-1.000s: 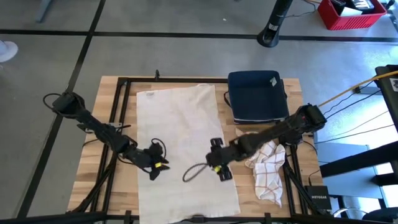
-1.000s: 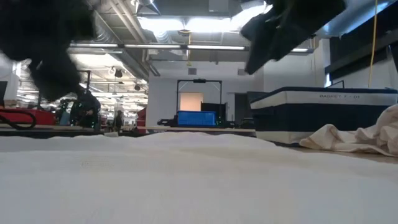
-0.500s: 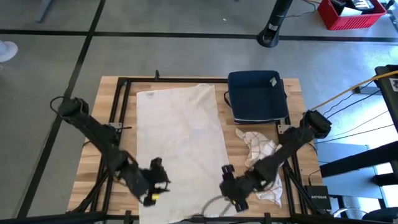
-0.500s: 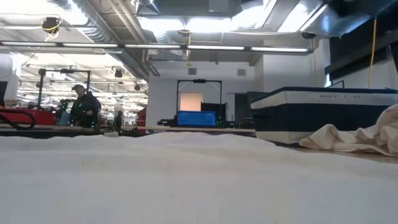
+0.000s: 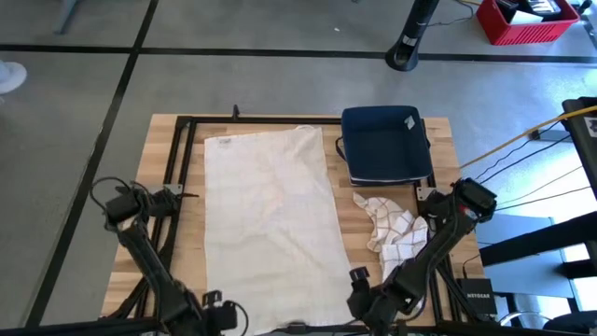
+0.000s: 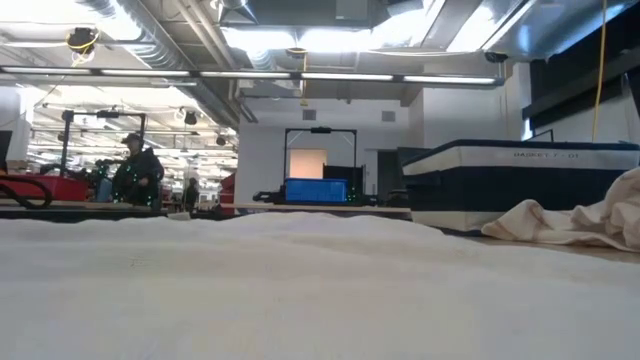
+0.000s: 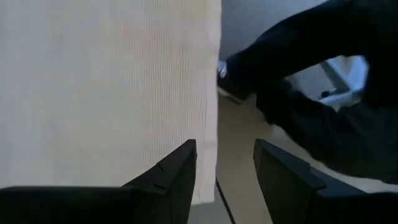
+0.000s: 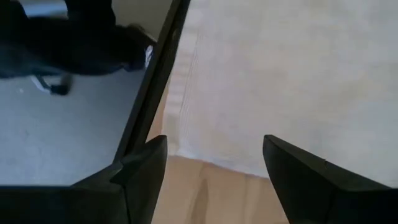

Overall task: Fold towel
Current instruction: Fold the white patterned towel

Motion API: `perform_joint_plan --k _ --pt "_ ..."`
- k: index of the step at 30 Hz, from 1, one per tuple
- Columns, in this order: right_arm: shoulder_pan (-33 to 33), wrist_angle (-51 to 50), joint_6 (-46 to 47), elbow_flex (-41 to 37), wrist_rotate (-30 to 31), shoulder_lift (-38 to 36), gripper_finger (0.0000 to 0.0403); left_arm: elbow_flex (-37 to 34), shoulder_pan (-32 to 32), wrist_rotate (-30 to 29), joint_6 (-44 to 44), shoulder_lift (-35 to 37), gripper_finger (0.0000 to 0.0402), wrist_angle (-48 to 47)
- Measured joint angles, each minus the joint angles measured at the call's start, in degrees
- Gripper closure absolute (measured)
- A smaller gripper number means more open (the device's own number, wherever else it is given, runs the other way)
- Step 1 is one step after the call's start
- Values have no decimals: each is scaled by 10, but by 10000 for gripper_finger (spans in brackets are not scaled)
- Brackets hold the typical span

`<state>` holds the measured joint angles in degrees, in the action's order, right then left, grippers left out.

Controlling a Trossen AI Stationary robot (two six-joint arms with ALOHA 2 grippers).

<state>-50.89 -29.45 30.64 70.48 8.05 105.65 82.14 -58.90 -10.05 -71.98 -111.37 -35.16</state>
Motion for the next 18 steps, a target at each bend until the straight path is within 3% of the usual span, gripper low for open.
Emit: perform_joint_plan --k 11,18 --pt "-5 60 44 0 13 64 134 6 -28 15 -33 -61 249 -9" --pt "-5 60 52 1 47 85 134 6 -30 9 -52 -62 249 -112"
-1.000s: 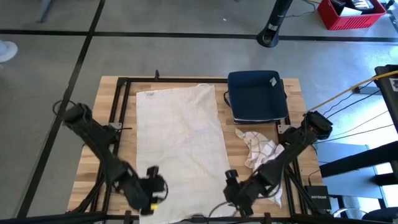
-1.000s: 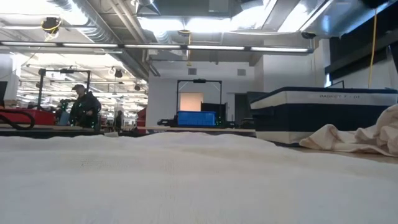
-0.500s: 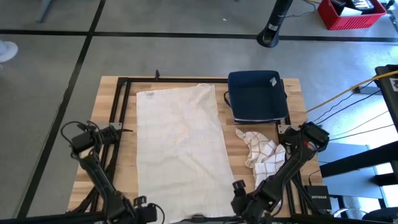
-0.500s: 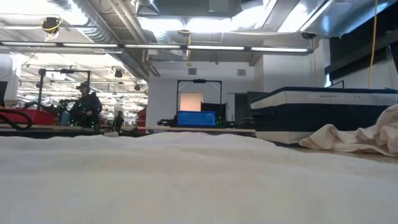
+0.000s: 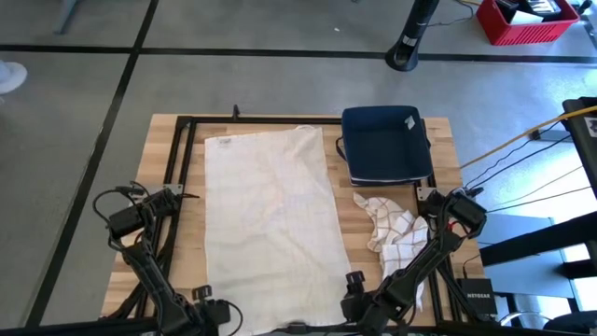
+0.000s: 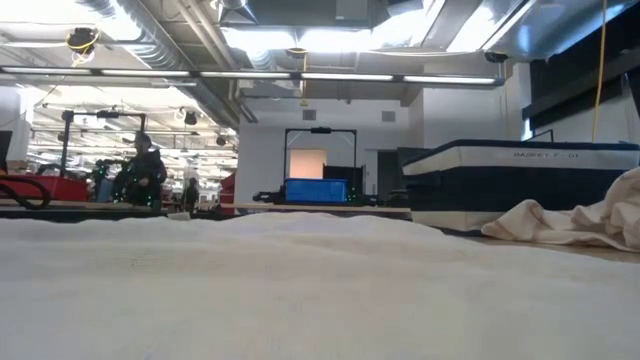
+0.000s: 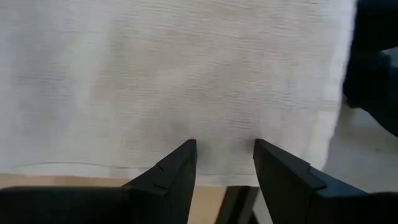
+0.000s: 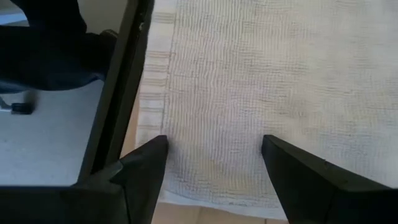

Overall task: Fold towel
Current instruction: Fold the white patterned towel

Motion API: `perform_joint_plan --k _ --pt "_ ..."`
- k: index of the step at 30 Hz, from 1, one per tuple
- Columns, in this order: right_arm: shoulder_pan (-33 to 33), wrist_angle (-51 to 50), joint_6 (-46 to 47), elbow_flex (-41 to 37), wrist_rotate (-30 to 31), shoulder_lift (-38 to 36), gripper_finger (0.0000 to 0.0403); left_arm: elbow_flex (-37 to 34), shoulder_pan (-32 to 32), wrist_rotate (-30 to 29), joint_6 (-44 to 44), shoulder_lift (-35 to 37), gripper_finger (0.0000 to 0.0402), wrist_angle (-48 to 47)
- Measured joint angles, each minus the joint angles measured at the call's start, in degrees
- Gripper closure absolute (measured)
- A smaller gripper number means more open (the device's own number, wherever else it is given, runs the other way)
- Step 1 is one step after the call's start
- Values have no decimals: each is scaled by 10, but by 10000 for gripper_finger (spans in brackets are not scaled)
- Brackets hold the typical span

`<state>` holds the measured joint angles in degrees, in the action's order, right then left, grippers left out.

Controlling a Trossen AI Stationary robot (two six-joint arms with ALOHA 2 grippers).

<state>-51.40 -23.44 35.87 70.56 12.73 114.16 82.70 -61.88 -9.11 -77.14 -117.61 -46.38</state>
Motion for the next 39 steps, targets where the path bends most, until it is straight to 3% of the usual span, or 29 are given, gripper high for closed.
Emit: perform_joint_plan --k 8,11,18,23,28,31,35,39 --pt "0 5 0 2 23 15 134 -16 0 -3 7 -1 251 27" --pt "0 4 0 2 28 16 140 -17 0 -3 8 -1 268 26" --pt "1 0 -1 2 11 16 212 -17 -4 -3 6 -1 344 16" --pt "4 -5 -1 1 15 17 280 -17 -8 1 -8 2 395 -64" --pt "18 0 16 1 33 18 339 -20 -5 -1 -64 0 382 -204" --pt "28 2 39 0 47 18 354 -20 -6 -1 -92 0 374 -245" --pt "37 2 46 0 51 18 338 -20 -6 2 -57 0 353 -212" --pt "39 -6 44 6 53 17 286 -6 -6 6 -10 0 302 -177"
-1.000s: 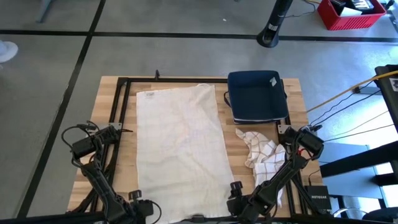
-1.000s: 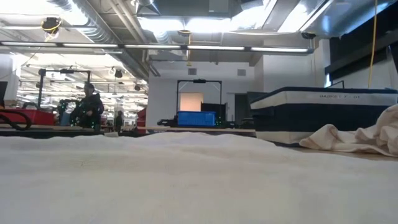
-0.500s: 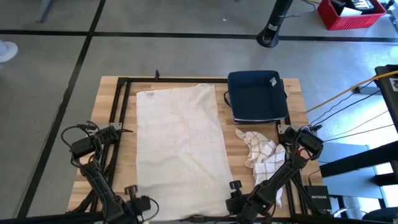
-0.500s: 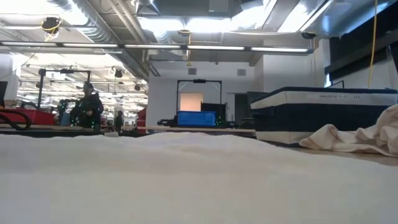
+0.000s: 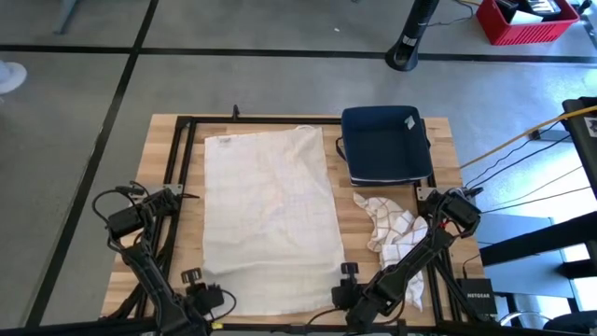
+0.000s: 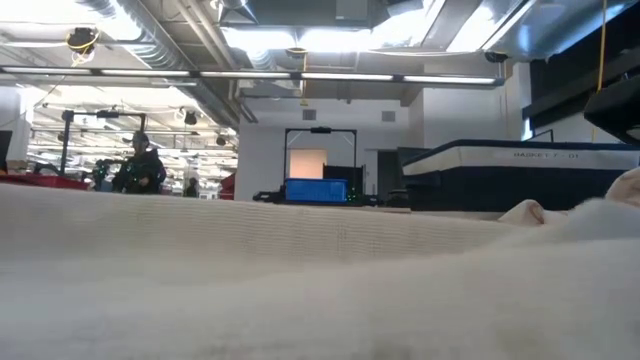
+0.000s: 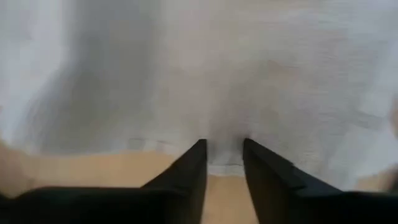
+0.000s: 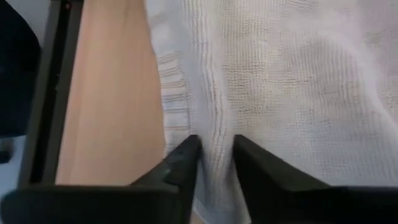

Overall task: Fold towel
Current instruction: Fold the white patterned towel

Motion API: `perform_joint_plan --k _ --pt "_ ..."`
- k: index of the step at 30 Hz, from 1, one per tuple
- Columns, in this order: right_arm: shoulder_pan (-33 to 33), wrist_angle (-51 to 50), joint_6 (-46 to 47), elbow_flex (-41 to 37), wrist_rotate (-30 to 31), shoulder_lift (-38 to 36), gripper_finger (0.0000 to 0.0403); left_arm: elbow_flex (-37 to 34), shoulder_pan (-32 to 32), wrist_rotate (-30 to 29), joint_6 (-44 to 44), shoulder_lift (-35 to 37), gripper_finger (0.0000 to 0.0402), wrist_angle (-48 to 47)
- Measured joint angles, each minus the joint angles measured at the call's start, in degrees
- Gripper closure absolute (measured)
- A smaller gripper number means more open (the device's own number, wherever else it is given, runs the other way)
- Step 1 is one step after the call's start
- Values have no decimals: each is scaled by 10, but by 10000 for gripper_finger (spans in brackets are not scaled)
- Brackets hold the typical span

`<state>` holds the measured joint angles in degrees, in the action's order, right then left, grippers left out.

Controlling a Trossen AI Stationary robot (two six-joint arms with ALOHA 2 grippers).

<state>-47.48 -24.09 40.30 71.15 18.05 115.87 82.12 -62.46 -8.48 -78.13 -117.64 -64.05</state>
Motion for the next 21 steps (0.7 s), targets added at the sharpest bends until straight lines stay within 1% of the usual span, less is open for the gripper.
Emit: perform_joint_plan --k 3,5,8,10,14,21 --pt "0 -23 -16 15 4 2 241 33 4 19 28 1 259 -2" --pt "0 -30 -18 23 5 3 214 57 4 19 38 6 237 3" --pt "0 -35 -19 25 5 3 184 76 0 -2 61 12 217 37" --pt "0 -34 -19 25 2 3 171 72 -6 -13 65 9 211 54" --pt "-1 -30 -19 26 -16 3 162 54 -16 -15 49 -8 213 64" --pt "-1 -29 -20 27 -56 2 174 29 -14 -15 72 -32 220 98"
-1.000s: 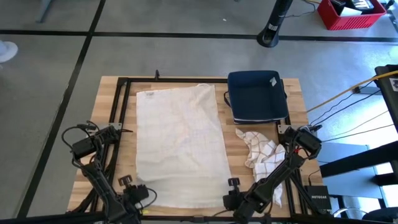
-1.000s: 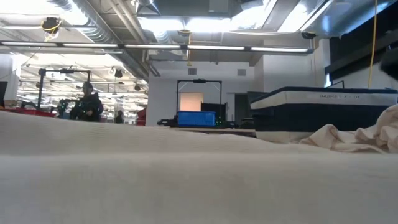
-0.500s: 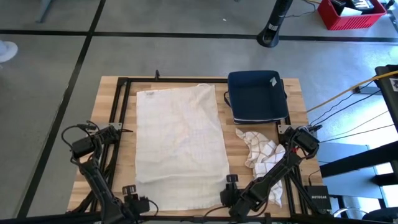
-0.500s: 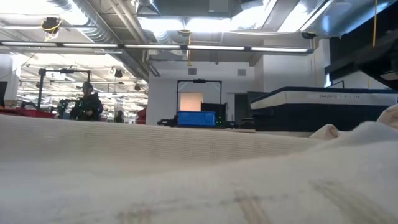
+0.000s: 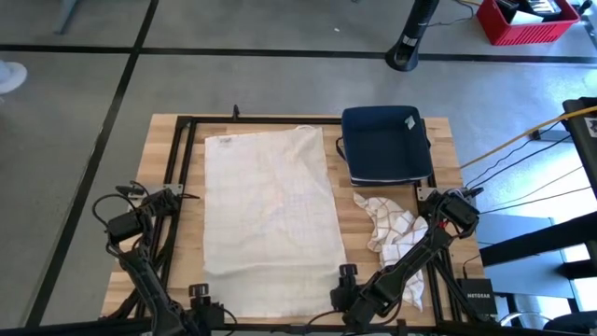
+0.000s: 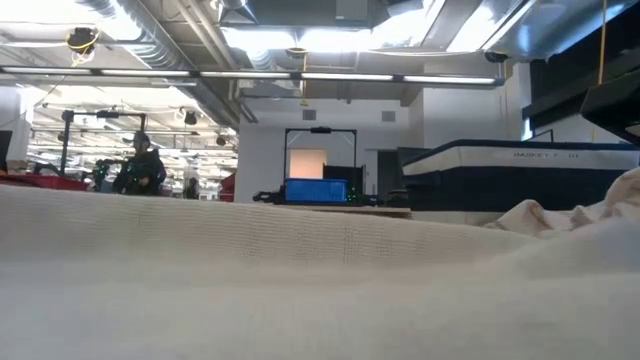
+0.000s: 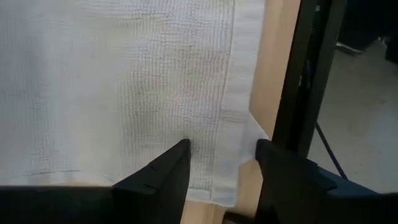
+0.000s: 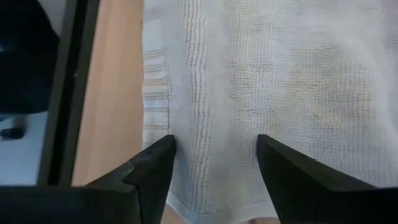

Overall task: Fold towel
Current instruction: Fold the white patterned towel

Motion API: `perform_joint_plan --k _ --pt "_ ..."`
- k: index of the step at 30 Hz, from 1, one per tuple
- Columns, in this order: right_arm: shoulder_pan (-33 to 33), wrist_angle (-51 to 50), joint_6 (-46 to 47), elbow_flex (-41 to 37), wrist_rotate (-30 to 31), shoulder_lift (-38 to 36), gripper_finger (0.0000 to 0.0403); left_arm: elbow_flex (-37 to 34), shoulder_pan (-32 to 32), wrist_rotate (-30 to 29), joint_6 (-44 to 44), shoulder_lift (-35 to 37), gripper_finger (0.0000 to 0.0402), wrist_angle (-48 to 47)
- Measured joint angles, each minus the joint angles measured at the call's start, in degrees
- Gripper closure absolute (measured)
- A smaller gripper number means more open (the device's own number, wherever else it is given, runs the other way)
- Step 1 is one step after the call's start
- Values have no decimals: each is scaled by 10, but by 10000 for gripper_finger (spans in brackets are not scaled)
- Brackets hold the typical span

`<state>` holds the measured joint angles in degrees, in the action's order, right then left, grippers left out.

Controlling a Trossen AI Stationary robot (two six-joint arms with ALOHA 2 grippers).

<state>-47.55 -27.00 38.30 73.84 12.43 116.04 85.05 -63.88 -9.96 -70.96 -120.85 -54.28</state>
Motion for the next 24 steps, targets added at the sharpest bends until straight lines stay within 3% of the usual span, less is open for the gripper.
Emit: perform_joint_plan --k 7,14,21,24 --pt "-1 -6 3 20 -80 -3 180 -1 1 6 -2 -4 259 1" --pt "-1 -7 8 22 -83 -3 180 -1 1 6 -1 -5 314 8" --pt "12 -17 48 23 -160 -4 180 -1 1 6 -4 -5 387 18" --pt "6 -4 51 23 -172 -4 180 -2 1 6 -5 -5 396 17"
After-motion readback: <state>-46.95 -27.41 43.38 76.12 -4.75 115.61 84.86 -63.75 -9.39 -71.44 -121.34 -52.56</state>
